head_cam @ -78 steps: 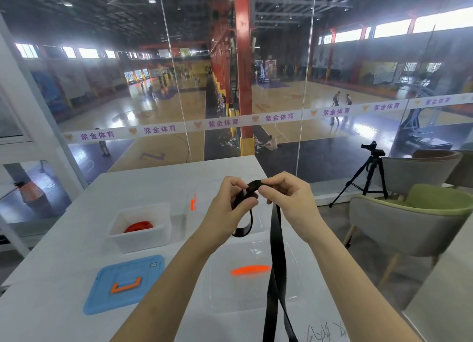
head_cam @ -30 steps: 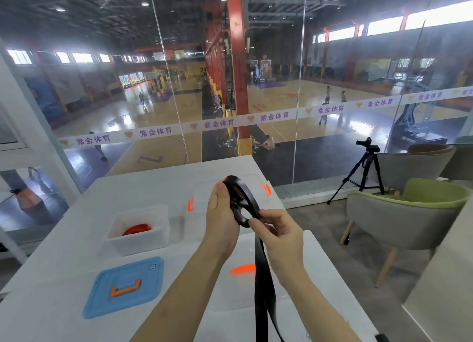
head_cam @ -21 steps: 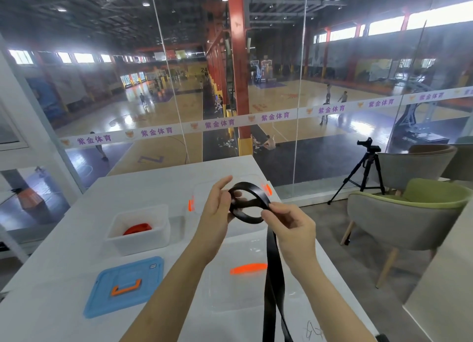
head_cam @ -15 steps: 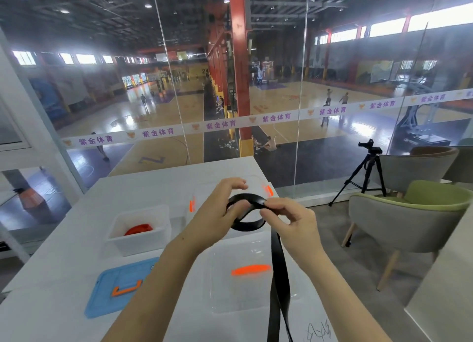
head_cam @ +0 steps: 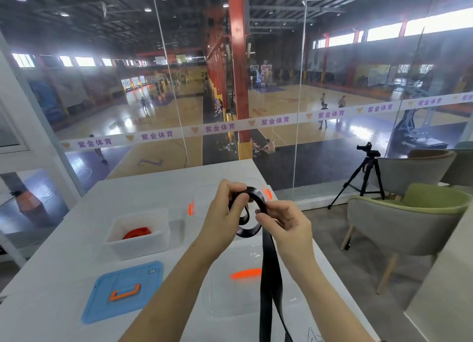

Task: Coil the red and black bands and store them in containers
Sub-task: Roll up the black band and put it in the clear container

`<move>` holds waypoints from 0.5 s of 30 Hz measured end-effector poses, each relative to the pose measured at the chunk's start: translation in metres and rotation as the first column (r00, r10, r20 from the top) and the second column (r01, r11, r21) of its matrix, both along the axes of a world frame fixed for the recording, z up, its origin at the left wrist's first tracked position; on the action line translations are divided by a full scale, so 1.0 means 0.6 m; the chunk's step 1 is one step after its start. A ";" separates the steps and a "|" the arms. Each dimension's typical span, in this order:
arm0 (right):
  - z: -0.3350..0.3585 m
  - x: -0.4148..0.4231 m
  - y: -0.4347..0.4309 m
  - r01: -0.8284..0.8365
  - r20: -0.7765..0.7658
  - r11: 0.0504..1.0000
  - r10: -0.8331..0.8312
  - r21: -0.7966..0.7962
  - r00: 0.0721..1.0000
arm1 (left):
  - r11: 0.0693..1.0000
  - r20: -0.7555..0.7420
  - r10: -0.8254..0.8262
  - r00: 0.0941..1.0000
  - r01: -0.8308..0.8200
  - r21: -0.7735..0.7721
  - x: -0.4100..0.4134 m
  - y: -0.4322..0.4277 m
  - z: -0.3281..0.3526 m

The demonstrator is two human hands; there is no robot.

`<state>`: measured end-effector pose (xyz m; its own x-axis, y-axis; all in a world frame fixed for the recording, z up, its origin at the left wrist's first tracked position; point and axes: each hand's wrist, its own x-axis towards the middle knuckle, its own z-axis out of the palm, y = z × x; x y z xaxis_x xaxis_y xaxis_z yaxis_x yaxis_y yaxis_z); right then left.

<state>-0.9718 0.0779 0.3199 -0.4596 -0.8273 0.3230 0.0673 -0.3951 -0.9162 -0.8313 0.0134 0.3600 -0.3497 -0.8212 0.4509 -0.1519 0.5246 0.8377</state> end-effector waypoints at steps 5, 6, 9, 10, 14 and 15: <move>-0.001 -0.001 0.005 0.020 0.010 1.000 -0.020 -0.001 1.000 | 0.990 -0.118 0.007 0.993 0.010 0.141 -0.005 0.008 -0.006; 0.002 -0.006 0.004 0.033 0.006 0.999 -0.033 -0.011 0.999 | 0.988 -0.109 -0.010 0.994 0.026 0.152 -0.002 0.006 -0.009; 0.016 -0.022 -0.002 0.054 -0.044 0.998 -0.055 -0.024 0.998 | 0.981 -0.005 -0.081 0.997 0.080 0.174 0.011 -0.002 -0.006; 0.020 -0.026 -0.003 0.047 -0.065 0.999 -0.049 -0.022 0.997 | 0.981 0.051 -0.112 0.992 0.102 0.164 0.015 -0.004 -0.003; 0.043 -0.026 -0.005 -0.012 -0.161 1.000 0.010 -0.013 0.987 | 0.991 0.296 -0.109 0.949 0.126 -0.039 0.016 -0.010 0.012; 0.047 -0.024 -0.005 -0.021 -0.161 1.000 0.017 -0.019 0.987 | 0.986 0.309 -0.091 0.947 0.130 -0.107 0.014 -0.012 0.014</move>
